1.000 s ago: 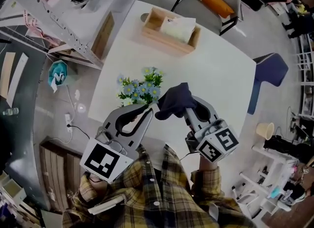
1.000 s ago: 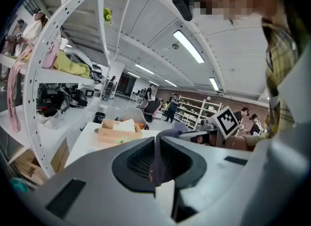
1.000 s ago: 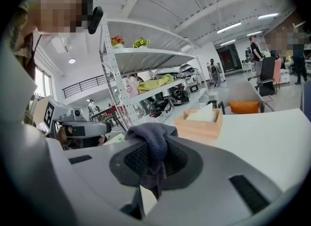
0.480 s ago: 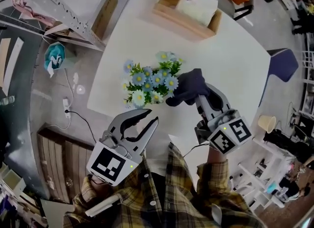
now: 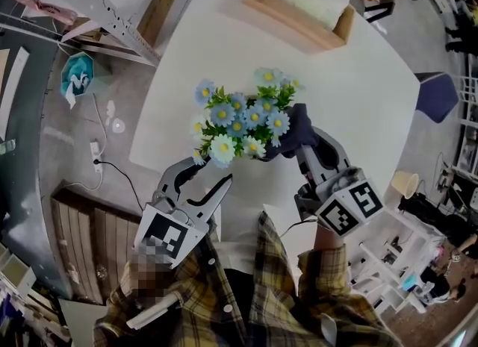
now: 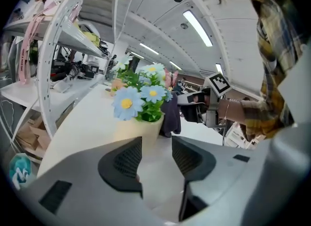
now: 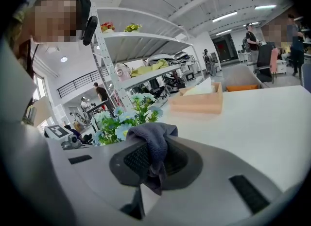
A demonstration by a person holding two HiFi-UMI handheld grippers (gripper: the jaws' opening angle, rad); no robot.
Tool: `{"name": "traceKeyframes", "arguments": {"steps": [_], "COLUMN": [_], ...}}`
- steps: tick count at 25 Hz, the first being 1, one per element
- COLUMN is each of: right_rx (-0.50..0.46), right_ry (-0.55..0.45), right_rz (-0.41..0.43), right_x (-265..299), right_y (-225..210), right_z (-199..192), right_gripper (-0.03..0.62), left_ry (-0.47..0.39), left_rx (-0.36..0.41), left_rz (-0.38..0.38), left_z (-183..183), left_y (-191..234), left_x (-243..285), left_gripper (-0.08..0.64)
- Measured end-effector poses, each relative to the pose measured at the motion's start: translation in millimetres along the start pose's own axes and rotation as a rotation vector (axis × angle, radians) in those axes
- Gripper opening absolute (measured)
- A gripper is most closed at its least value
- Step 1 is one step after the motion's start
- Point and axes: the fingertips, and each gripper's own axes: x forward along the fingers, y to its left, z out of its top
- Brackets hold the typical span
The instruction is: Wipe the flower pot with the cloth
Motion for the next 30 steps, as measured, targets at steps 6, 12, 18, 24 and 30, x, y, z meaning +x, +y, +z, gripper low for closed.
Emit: {"name": "traceKeyframes", "arguments": {"steps": [6, 12, 18, 24, 30], "right_rx": [0.019, 0.054, 0.086, 0.111, 0.128], "right_ry": [0.014, 0.022, 0.045, 0.065, 0.07], "right_rz": [-0.011, -0.019, -0.012, 0.0, 0.017], "right_x": [5.8, 10.4, 17.1, 22.9, 28.1], "right_y": [-6.3, -8.7, -11.2, -11.6, -9.2], "right_z": [-9.7, -15.2, -22.7, -26.8, -28.8], "right_gripper": [0.023, 0.023, 0.023, 0.023, 0.023], "left_ry": [-0.034, -0.021, -0.019, -0.018, 0.02], "left_rx": [-0.007, 0.067, 0.142, 0.188, 0.245], "left_rz": [0.055, 0.05, 0.011, -0.021, -0.039], "left_z": [3.4, 9.8, 19.9, 29.3, 21.7], "left_y": [32.1, 44.7, 44.3, 41.2, 36.6], "left_x": [5.9, 16.1, 27.9, 37.5, 46.9], "left_gripper": [0.256, 0.33, 0.368, 0.407, 0.403]}}
